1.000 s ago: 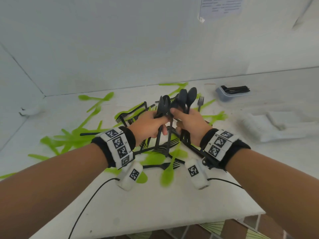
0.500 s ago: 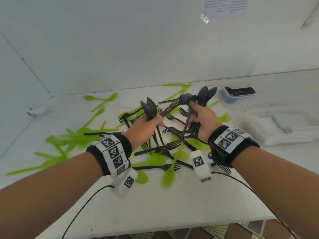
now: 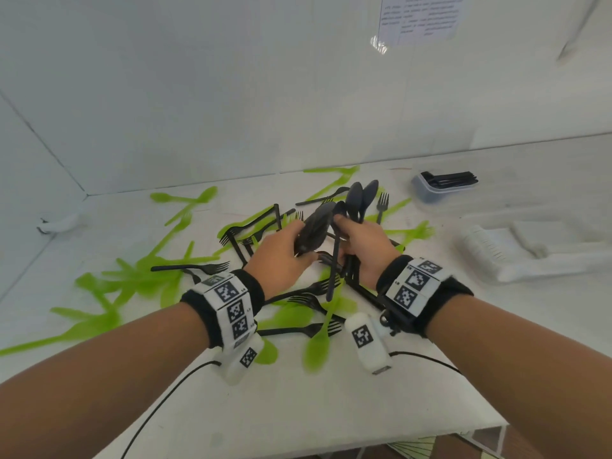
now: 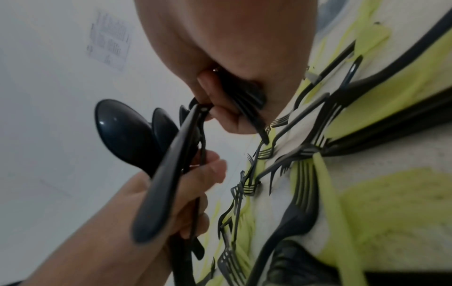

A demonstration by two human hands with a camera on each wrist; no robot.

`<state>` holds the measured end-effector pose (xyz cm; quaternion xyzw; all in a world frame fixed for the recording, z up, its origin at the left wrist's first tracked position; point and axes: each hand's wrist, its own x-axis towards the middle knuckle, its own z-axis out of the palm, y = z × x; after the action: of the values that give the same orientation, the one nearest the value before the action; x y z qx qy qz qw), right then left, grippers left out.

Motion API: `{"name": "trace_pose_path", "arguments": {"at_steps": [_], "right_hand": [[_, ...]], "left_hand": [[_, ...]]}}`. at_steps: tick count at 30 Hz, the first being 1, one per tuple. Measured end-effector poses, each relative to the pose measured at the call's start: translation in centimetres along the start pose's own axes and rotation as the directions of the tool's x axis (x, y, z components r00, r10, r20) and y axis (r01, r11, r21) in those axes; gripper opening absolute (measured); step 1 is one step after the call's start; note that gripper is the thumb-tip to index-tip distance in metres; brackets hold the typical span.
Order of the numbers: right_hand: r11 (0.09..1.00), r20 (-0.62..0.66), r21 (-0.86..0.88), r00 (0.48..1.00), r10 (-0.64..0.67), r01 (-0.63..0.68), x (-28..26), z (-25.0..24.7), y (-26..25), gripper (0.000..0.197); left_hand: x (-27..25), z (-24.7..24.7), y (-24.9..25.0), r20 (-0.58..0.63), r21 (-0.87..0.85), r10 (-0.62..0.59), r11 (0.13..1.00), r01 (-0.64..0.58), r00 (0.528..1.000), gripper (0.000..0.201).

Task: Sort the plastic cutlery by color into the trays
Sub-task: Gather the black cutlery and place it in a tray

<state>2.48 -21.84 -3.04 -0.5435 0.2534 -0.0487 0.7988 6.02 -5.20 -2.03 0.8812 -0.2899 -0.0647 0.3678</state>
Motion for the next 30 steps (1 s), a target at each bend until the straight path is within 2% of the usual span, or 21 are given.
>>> {"name": "trace_pose_path", "arguments": {"at_steps": [1, 3, 5, 6, 9, 11, 12, 14, 15, 17, 18, 20, 22, 26, 30], "right_hand": [[1.000, 0.002, -0.003, 1.000, -0.011, 0.011, 0.0, -0.2, -0.1, 0.013], [0.999, -0.021, -0.016, 0.999, -0.046, 0.046, 0.2, -0.9, -0.2, 0.014], [0.997, -0.066, -0.005, 0.995, -0.078, 0.078, 0.3, -1.6, -0.3, 0.013], [0.997, -0.069, -0.001, 0.994, -0.081, 0.081, 0.3, -1.8, -0.2, 0.013], [0.996, 0.009, 0.014, 0.996, -0.087, 0.087, 0.0, -1.2, 0.3, 0.023], [0.995, 0.063, 0.031, 0.993, -0.096, 0.094, -0.2, -0.1, 0.8, 0.034], [0.994, 0.052, 0.011, 0.993, -0.105, 0.104, -0.2, 0.2, 0.9, 0.033], [0.991, -0.050, -0.067, 0.992, -0.115, 0.112, -0.3, -0.1, 0.4, 0.019], [0.990, -0.118, -0.093, 0.986, -0.114, 0.103, 0.0, -0.7, 0.1, 0.015], [0.992, -0.216, -0.098, 0.971, -0.102, 0.082, 1.0, -2.4, -0.3, 0.018], [0.992, -0.228, -0.105, 0.969, -0.098, 0.076, 1.4, -3.1, -0.4, 0.022], [0.988, -0.170, -0.135, 0.980, -0.103, 0.081, 1.3, -3.1, -0.5, 0.027], [0.987, -0.070, -0.130, 0.992, -0.107, 0.098, 0.5, -1.9, -0.3, 0.025], [0.993, 0.099, -0.029, 0.989, -0.108, 0.111, -1.3, 1.1, 0.7, 0.017], [0.996, 0.057, -0.017, 0.994, -0.089, 0.090, -1.2, 1.3, 0.7, 0.017]], "left_hand": [[0.1, 0.1, -0.2, -0.009, -0.018, -0.010, 1.000, 0.010, 1.000, 0.018], [0.3, -0.1, 0.0, -0.014, -0.163, -0.087, 0.983, 0.084, 0.996, 0.010], [0.3, -0.4, 0.4, 0.027, -0.320, -0.194, 0.928, 0.192, 0.981, 0.021], [0.3, -0.6, 0.5, 0.063, -0.357, -0.209, 0.909, 0.217, 0.976, 0.027], [0.2, -0.6, 1.1, 0.169, -0.355, -0.174, 0.908, 0.225, 0.970, 0.034], [-0.1, -0.2, 1.6, 0.212, -0.340, -0.164, 0.912, 0.230, 0.963, 0.033], [-0.3, 0.0, 1.7, 0.211, -0.342, -0.164, 0.911, 0.230, 0.964, 0.030], [-0.5, 0.2, 1.7, 0.173, -0.364, -0.193, 0.899, 0.245, 0.966, 0.017], [-0.6, 0.2, 1.5, 0.156, -0.390, -0.228, 0.880, 0.272, 0.961, 0.020], [-0.6, 0.0, 0.9, 0.141, -0.506, -0.309, 0.794, 0.337, 0.941, 0.031], [-0.4, -0.2, 0.6, 0.140, -0.568, -0.341, 0.741, 0.357, 0.930, 0.029], [-0.2, -0.5, 0.3, 0.149, -0.648, -0.369, 0.665, 0.372, 0.918, 0.015], [0.1, -0.5, 0.3, 0.166, -0.672, -0.360, 0.640, 0.372, 0.918, 0.005], [0.3, 0.0, 0.4, 0.135, -0.590, -0.290, 0.745, 0.312, 0.947, 0.010], [-0.1, -0.4, 0.0, 0.157, -0.613, -0.300, 0.717, 0.332, 0.941, 0.020]]}}
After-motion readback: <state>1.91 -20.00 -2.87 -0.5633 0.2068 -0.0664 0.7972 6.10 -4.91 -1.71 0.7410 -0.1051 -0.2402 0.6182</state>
